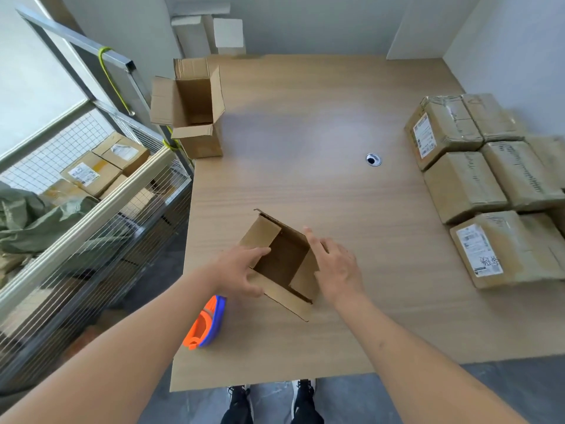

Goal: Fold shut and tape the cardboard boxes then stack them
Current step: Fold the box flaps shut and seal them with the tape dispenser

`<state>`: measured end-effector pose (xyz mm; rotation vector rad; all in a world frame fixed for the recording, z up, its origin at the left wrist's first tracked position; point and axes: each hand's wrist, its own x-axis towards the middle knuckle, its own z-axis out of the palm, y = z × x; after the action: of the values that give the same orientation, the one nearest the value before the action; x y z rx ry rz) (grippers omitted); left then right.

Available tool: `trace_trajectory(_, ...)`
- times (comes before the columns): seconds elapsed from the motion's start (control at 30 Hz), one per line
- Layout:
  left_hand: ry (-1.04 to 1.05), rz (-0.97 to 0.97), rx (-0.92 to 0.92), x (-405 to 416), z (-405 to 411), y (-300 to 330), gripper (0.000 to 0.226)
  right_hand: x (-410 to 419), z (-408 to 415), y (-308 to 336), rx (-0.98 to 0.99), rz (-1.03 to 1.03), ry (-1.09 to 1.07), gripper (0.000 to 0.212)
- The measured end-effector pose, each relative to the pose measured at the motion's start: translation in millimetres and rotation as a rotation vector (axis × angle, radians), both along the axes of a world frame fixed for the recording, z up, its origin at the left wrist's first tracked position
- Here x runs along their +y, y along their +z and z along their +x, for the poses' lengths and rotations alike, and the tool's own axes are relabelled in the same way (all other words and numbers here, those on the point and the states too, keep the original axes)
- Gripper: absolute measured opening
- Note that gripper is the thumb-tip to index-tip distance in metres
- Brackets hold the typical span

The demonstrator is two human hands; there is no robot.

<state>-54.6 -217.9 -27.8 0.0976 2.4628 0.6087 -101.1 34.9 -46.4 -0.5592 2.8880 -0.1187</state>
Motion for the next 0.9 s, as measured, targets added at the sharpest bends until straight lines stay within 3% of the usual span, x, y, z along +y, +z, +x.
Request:
trace_trajectory(0.13,-0.102,-0.113,-0.068,-2,4,-4,0.097,0,-8,-3,-0.095,-0.081,-0.031,0.07)
trace_trajectory(0.27,0.068,-0.118,0.101,5,6,-16,0.051,-6,-10,-4,-0.202,-0.123,-0.007,0.035)
trace_trajectory(0.33,0.127,-0.145,0.139,11,1,-21,0.039,-9,-9,-3,-0.262,-0.124,-0.049,0.05)
trace_trajectory(0.43,0.257,-0.059,0.21,22,-5,-29,0.053,-12,-9,-2,-0.35,-0.075,-0.041,0.08)
trace_trajectory(0.5,0.332,-0.051,0.275,31,-7,-35,0.072,-12,-10,-7,-0.375,-0.014,-0.002,0.077)
trace_trajectory(0.57,0.385,-0.163,0.296,39,-7,-43,0.09,-12,-8,-16,-0.346,0.003,0.004,0.064)
trace_trajectory(0.63,0.441,-0.23,0.282,41,-6,-49,0.094,-13,-3,-25,-0.31,-0.023,-0.02,0.058)
trace_trajectory(0.8,0.534,-0.233,0.303,23,19,-54,0.06,-23,10,-48,-0.267,-0.047,-0.009,0.056)
trace_trajectory(0.9,0.552,-0.382,0.267,7,50,-55,0.046,-26,12,-53,-0.246,-0.036,0.012,0.056)
